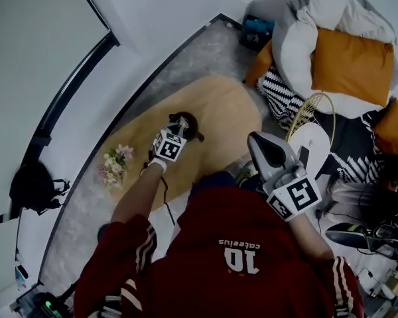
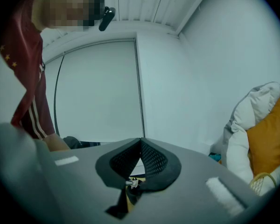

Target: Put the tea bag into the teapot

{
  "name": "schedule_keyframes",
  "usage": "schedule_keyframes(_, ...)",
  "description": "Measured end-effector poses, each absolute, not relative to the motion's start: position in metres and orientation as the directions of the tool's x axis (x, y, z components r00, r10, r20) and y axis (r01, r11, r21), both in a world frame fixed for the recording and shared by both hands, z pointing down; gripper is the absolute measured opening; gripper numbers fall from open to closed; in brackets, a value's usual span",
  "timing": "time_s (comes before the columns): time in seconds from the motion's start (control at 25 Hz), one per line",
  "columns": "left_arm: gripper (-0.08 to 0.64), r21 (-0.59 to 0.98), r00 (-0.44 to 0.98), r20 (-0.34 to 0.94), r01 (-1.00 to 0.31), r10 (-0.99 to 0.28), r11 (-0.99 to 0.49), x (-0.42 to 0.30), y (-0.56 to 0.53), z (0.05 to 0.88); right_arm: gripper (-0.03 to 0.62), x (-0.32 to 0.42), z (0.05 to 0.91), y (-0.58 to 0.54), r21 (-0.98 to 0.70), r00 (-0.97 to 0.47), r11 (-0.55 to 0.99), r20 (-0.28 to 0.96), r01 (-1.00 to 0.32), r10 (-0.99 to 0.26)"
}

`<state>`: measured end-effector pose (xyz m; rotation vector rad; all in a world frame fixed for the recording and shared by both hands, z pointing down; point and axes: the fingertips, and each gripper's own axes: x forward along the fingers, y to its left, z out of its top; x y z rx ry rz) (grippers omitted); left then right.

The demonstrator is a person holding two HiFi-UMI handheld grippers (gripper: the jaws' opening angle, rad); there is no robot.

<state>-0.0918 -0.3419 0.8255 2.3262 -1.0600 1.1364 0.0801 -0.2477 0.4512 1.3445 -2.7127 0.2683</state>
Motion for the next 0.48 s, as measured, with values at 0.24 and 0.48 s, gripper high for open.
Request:
schedule_keyframes(0.24,0.01,-0.033,0.352,0.812,-0.769,-0.466,-0.638,-0.092,-0.347,0.847,0.003,0.091,0.458,-0.248,-0.106,-0.592,0.583,0.172,-0.806,-0.787)
schedule_keyframes(0.48,0.2,-0.02,0.354,0.819,-0.769,-0.451,-0.639,-0.093,-0.347,0.843,0.003,0.091,0.454,-0.252,-0.12,-0.602,0.59,0.167,-0.799,-0.781)
